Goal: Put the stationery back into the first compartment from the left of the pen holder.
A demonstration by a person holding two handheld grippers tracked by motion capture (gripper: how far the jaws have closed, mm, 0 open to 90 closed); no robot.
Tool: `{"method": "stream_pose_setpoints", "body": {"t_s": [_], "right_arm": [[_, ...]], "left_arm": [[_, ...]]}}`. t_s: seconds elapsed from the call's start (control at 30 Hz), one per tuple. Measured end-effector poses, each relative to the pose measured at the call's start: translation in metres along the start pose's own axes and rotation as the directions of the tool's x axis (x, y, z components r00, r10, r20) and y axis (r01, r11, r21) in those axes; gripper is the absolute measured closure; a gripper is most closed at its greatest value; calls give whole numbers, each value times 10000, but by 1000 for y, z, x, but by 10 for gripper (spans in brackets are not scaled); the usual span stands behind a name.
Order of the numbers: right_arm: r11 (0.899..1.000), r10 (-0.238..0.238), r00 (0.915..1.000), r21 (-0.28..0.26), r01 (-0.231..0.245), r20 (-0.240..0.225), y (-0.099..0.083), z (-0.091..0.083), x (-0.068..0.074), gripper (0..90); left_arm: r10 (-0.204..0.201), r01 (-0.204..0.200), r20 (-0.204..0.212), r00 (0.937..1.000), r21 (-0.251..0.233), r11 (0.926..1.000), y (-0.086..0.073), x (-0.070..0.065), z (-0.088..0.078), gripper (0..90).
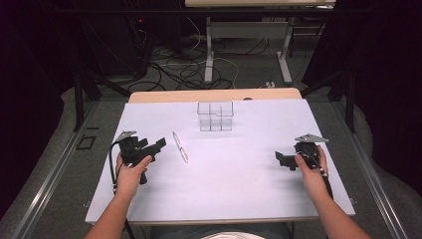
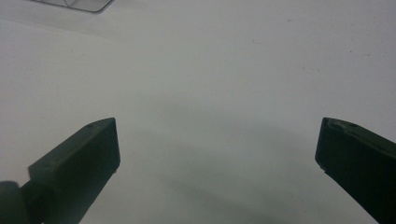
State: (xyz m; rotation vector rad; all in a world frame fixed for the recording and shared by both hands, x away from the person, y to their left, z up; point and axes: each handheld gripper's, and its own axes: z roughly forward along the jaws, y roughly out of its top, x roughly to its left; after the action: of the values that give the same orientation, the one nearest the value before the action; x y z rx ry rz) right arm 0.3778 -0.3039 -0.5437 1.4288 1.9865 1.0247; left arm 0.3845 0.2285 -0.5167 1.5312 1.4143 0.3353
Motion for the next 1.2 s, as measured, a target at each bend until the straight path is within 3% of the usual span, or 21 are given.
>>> {"method": "stream_pose_setpoints", "body": {"t_s": [0.23,0.3,0.37,0.43,0.57,0.7,0.83,0.97,1.1,1.17,1.2], "right_arm": [[10000,45,9999,86,-45,-96,-2,1,0,0],[9999,71,9999,74,-70,-142,-2,0,1,0],[10000,43,9998,49,-42,-188,-2,0,2,0],[10000,87,9996,37,-86,-253,-2,0,3,0],[9999,116,9993,84,-113,-353,-2,1,4,0],[9999,151,9989,85,-147,-449,-2,2,4,0],[9998,178,9986,71,-175,-491,-3,2,4,0],[9996,243,9981,118,-237,-564,-4,2,4,6],[9997,233,9979,118,-226,-600,-4,2,3,12],[9997,247,9979,109,-240,-607,-4,2,3,13],[9997,238,9979,105,-232,-611,-5,2,3,14]], "left_arm": [[-246,247,-59,9997,282,9993,7,-4,8,200],[-544,546,-64,9985,398,9977,11,-6,9,231],[-879,879,-20,9961,451,9951,15,-8,12,316],[-1138,1131,93,9935,550,9921,18,-9,15,332],[-1325,1310,110,9911,931,9870,24,-13,24,372],[-1496,1503,-168,9886,1613,9754,28,-18,32,418],[-1650,1665,-231,9860,1688,9715,34,-23,38,439],[-2020,2023,-253,9791,2322,9514,40,-27,44,439],[-2116,2153,-433,9764,2740,9373,44,-29,50,439],[-2338,2368,-454,9712,2886,9277,45,-30,53,439],[-2433,2477,-507,9686,2806,9273,45,-30,55,439]]}}
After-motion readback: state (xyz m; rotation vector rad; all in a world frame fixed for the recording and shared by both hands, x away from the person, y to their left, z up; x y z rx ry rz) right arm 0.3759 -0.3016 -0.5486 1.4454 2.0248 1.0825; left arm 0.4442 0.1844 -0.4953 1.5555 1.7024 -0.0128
